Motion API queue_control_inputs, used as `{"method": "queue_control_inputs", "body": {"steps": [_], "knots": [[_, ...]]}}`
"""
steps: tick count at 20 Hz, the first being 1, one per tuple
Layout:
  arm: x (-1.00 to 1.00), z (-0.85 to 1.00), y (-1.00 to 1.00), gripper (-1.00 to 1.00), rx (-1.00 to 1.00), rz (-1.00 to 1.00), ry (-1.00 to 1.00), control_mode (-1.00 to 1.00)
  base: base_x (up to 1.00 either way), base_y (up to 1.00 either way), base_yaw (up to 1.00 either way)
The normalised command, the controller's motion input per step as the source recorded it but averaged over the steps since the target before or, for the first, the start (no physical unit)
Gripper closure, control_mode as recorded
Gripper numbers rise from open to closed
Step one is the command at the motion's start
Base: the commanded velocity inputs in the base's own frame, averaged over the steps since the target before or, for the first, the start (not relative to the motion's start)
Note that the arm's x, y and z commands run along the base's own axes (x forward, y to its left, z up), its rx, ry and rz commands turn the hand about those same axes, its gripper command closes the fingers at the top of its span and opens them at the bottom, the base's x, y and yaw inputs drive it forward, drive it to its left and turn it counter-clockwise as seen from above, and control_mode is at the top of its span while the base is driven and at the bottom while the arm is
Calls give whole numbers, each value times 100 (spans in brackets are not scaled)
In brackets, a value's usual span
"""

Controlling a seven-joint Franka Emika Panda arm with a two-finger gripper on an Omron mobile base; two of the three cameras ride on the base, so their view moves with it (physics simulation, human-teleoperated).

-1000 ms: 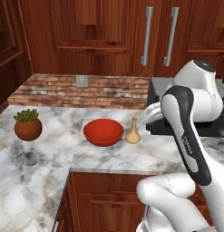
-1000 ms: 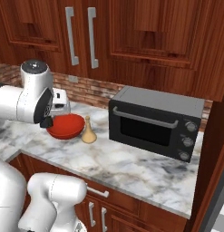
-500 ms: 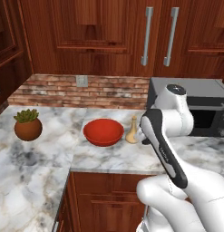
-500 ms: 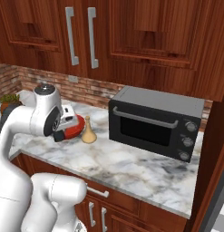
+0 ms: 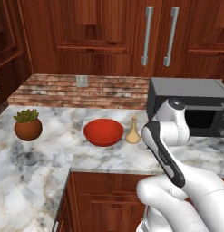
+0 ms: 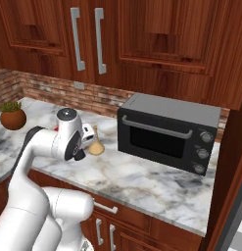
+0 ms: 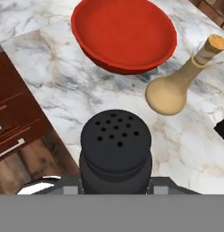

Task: Retrieve the bottle and the shaker from the cabinet and place them next to the mixing bowl on the counter. Then add garlic from the fridge to the mixing bowl.

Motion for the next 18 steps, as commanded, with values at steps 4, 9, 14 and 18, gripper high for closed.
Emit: {"method": "queue_control_inputs", "body": {"steps": [4, 9, 14, 18], "knots": [[13, -13, -20, 100, 5, 12, -10, -100, 0, 0, 0], [2, -2, 0, 100, 11, 12, -13, -100, 0, 0, 0], [14, 0, 1, 100, 11, 6, -11, -100, 0, 0, 0], [20, -1, 0, 100, 1, 0, 0, -100, 0, 0, 0]]}}
